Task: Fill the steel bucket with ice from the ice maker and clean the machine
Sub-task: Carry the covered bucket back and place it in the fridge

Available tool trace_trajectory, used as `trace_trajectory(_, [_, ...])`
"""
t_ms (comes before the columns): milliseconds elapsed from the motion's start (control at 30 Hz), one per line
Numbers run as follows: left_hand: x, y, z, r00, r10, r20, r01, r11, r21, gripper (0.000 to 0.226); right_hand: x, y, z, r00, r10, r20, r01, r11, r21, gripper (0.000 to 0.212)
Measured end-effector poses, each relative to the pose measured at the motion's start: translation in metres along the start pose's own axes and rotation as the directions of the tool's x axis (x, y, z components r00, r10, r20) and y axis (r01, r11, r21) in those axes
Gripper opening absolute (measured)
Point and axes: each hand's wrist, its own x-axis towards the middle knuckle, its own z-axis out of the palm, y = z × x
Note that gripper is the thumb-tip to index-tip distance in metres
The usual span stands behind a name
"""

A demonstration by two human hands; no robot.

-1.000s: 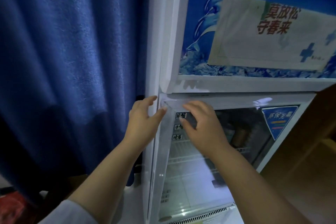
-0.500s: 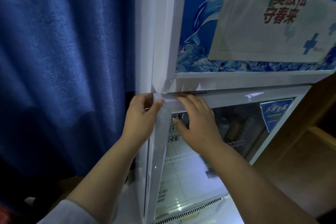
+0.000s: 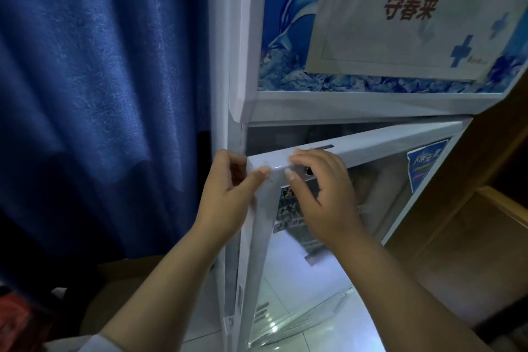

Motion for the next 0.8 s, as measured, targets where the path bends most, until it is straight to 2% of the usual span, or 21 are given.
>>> trace_trajectory(267, [-0.065, 0.029, 0.018, 0.998, 0.041, 0.052, -0.041, 0.999, 0.0, 0.032, -0.047, -0.018, -0.052, 0.998, 0.04, -0.05, -0.038, 0.999, 0.027, 0.033])
trace_trajectory(500, [-0.125, 0.061, 0.05, 0.989, 0.011, 0.151, -0.018, 0.999, 0.049, 0.029, -0.099, -0.026, -0.111, 0.99, 0.11, -0.094, -0.102, 0.992, 0.078, 0.035])
trace_trajectory(633, [-0.153, 0.074, 0.074, 0.97, 0.012, 0.244, -0.021, 0.999, 0.035, 0.033, -0.13, -0.028, -0.152, 0.981, 0.154, -0.114, -0.144, 0.985, 0.093, 0.033])
trace_trajectory(800, [-0.183, 0.092, 0.115, 0.901, 0.026, 0.432, -0.03, 1.0, 0.003, 0.037, -0.167, -0.03, -0.207, 0.944, 0.305, -0.128, -0.286, 0.947, 0.148, 0.032])
